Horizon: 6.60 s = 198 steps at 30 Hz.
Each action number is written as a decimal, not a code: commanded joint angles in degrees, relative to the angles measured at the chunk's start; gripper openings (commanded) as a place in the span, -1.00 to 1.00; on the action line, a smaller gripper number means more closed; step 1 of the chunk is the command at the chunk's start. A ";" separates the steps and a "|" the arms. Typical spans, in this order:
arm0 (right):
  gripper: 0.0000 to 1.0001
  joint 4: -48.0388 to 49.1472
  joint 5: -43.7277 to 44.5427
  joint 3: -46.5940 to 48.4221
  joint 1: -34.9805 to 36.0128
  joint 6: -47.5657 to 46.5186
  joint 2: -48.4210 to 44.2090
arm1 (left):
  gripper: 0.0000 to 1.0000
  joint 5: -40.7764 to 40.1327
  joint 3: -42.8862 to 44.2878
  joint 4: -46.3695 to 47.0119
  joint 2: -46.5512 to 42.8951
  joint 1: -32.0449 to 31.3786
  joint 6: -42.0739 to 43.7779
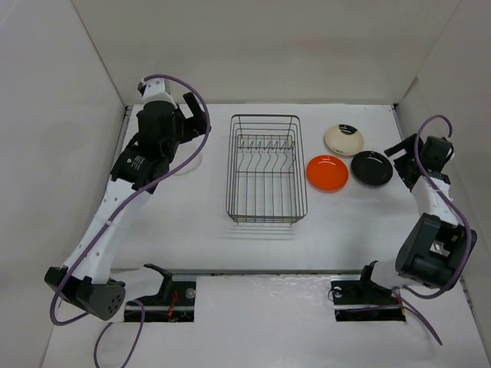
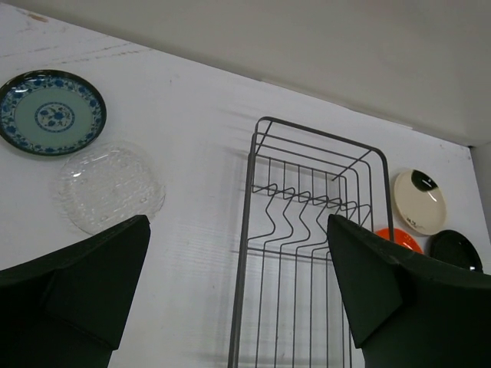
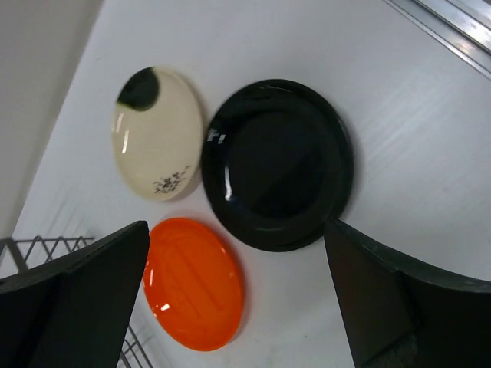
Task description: Load the plates into the dish rack
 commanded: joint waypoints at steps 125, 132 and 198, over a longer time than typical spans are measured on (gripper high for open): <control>-1.00 21.71 -28.67 15.51 37.77 -5.45 4.03 | -0.91 56.69 0.64 28.69 22.06 0.79 -2.53; -1.00 23.90 -29.29 14.99 38.30 -4.31 4.03 | -1.00 57.93 -0.41 29.83 21.36 0.79 -2.54; 0.99 0.53 11.84 18.41 37.16 -9.49 -2.99 | -1.00 45.07 4.79 16.81 21.44 9.47 0.37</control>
